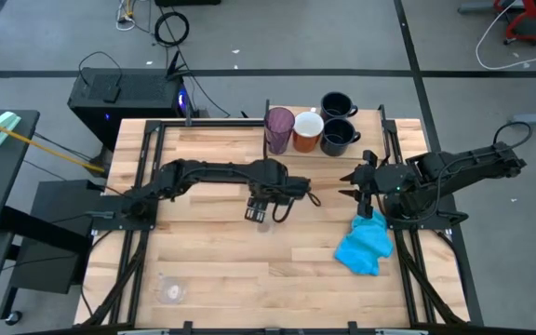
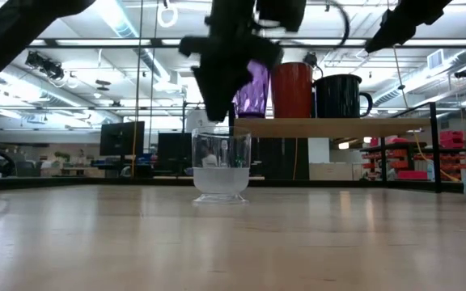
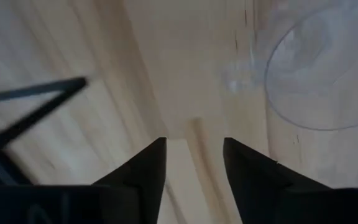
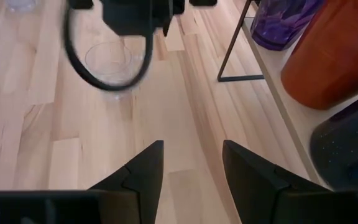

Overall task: Stack small to large cups/mugs on shelf
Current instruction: Put the top transparent mug on the shelf

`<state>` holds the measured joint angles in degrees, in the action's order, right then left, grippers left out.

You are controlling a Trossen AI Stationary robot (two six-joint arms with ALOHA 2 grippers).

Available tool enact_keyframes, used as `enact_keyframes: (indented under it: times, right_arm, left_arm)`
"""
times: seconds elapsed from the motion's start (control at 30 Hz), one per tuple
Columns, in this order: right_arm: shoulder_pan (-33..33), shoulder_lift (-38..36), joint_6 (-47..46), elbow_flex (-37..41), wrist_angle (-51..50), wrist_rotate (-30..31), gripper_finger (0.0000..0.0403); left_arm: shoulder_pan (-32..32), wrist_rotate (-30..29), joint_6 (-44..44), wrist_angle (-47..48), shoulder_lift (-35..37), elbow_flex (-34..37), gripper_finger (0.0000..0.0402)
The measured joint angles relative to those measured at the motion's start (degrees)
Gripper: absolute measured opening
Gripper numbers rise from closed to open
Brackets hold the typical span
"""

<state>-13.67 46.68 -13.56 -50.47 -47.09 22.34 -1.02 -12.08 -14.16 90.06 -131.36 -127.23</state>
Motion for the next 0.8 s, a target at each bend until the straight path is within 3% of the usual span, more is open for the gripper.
enact_keyframes:
  times: [0.17,0.43,0.8]
  right_arm:
    - [0.0,0.02,-0.36,1.63,0.01,-0.32,0.0171]
    - [-0.02,0.0,-0.37,4.65,2.32,-0.34,0.0171]
    - [-0.02,-0.28,0.36,4.65,3.72,-0.32,0.0171]
  left_arm:
    - [0.27,2.17,1.67,-1.9,0.5,8.92,0.0133]
    - [-0.01,7.2,3.07,-20.25,10.63,25.17,0.0086]
    - [1.23,8.94,5.93,-39.73,15.77,37.75,0.0071]
